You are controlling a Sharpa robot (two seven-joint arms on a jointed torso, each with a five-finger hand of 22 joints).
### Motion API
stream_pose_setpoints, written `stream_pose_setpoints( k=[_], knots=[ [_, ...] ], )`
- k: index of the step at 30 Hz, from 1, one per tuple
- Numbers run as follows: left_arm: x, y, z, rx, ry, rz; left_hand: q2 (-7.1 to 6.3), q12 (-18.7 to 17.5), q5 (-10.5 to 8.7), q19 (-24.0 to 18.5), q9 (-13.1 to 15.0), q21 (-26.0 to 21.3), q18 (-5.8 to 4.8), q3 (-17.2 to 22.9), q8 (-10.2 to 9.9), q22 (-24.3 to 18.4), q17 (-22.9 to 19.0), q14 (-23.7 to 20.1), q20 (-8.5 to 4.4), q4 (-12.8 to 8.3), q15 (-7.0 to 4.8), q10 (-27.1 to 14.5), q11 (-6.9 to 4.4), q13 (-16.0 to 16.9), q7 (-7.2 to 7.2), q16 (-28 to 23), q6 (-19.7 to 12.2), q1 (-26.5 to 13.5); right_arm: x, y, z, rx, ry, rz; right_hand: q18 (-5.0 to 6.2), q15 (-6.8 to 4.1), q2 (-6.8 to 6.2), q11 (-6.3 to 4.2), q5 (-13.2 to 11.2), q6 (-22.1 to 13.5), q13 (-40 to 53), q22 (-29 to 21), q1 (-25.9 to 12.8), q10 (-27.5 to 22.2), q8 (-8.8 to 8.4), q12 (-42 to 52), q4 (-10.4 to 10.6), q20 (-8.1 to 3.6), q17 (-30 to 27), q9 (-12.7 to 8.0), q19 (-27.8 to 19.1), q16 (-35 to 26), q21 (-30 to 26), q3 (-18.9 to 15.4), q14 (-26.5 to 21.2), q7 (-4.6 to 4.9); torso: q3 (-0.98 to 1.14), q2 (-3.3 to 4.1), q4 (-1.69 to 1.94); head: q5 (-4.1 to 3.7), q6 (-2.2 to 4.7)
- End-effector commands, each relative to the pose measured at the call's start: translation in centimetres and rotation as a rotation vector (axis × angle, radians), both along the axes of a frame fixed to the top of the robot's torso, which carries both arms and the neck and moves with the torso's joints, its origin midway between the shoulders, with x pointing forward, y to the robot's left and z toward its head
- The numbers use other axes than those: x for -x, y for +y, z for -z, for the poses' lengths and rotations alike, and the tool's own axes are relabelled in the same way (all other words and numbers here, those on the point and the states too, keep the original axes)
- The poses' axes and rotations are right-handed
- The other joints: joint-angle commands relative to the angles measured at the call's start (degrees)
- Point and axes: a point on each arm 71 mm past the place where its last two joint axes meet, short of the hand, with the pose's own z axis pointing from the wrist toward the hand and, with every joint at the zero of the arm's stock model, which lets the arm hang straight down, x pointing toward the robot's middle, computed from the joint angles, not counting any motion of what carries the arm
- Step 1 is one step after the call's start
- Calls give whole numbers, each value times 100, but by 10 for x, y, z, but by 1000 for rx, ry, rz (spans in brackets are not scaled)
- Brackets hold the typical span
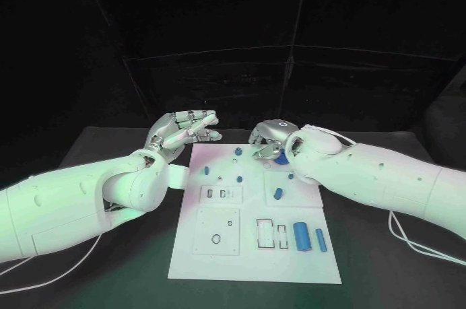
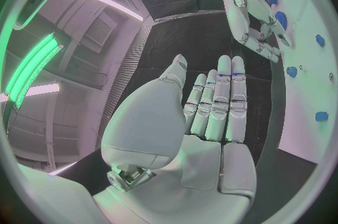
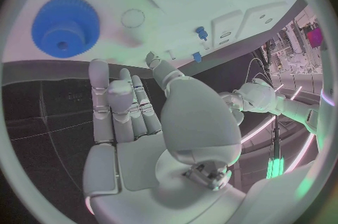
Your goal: Assemble the parts on the task board
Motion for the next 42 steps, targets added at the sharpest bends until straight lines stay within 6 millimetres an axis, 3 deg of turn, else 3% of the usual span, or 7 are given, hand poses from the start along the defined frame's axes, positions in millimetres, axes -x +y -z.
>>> stream_pose_setpoints(
  k=[1,5,9,12,16,24,42],
  knots=[
    [1,1,-2,2,-8,12,45,-29,-3,8,-9,-13,18,-2,-38,-5,5,-29,31,-42,9,-26,34,-7,26,-37,-10,-25,4,-20,-9,-107,3,60,-102,-35,18,-50,139,179,34,380,-39,335,80,172,102,-23,303,20,281,182,232,-59,115,-17,1,-32,-57,2,6],
    [0,2,-2,1,-7,11,46,-34,-3,7,-10,-18,18,-4,-43,-8,8,-31,32,-48,10,-32,36,-8,28,-42,-14,-25,6,-48,-15,-173,64,131,-204,-185,-38,-259,263,325,179,977,-160,1136,116,540,285,-130,854,22,693,504,593,-125,269,-180,4,-45,-89,-6,4],
    [0,2,-1,1,-7,11,46,-35,-3,7,-10,-19,18,-4,-44,-8,9,-31,33,-49,10,-32,36,-8,28,-43,-14,-24,7,-75,-15,-202,132,196,-301,-372,-236,-435,487,271,556,1461,-144,1724,80,1004,450,-327,1524,-12,1019,878,892,-325,390,-341,8,-50,-104,-9,5],
    [-1,2,-1,1,-6,11,46,-35,-3,7,-10,-19,18,-4,-44,-8,9,-31,33,-49,10,-32,36,-8,28,-43,-14,-24,7,-87,-13,-190,180,225,-379,-389,-365,-487,518,192,960,1867,-121,1890,49,1445,613,-364,2162,-25,1247,1204,1113,-610,484,-345,7,-46,-94,-25,9],
    [-2,2,-1,0,-6,11,49,-35,-3,7,-9,-21,18,-4,-44,-10,11,-31,33,-53,11,-30,35,-7,27,-46,-13,-22,6,-94,-9,-169,226,246,-445,-307,-305,-418,571,47,2665,2292,327,1291,60,2983,1229,-326,3003,-13,1403,1641,1379,-1294,546,-331,15,-37,-89,-36,11],
    [-3,0,0,0,-4,14,49,-35,-3,7,-9,-21,18,-4,-44,-10,11,-31,33,-53,11,-30,35,-7,27,-46,-13,-22,1,-89,-4,-116,264,242,-459,-249,-323,-354,556,-127,4857,2403,676,1641,75,4912,1738,-246,3819,-26,1417,1971,1464,-1529,669,-236,6,-32,-69,-56,1],
    [-4,0,1,-1,-3,13,49,-35,-3,7,-9,-21,18,-4,-44,-10,11,-31,33,-53,11,-30,35,-7,27,-46,-13,-22,-4,-79,0,-50,263,227,-473,-227,-180,-336,589,-52,6102,2471,977,1956,199,5989,1803,-209,4143,-7,1452,2092,1510,-1504,714,-227,2,-39,-77,-50,-44]
  ],
)
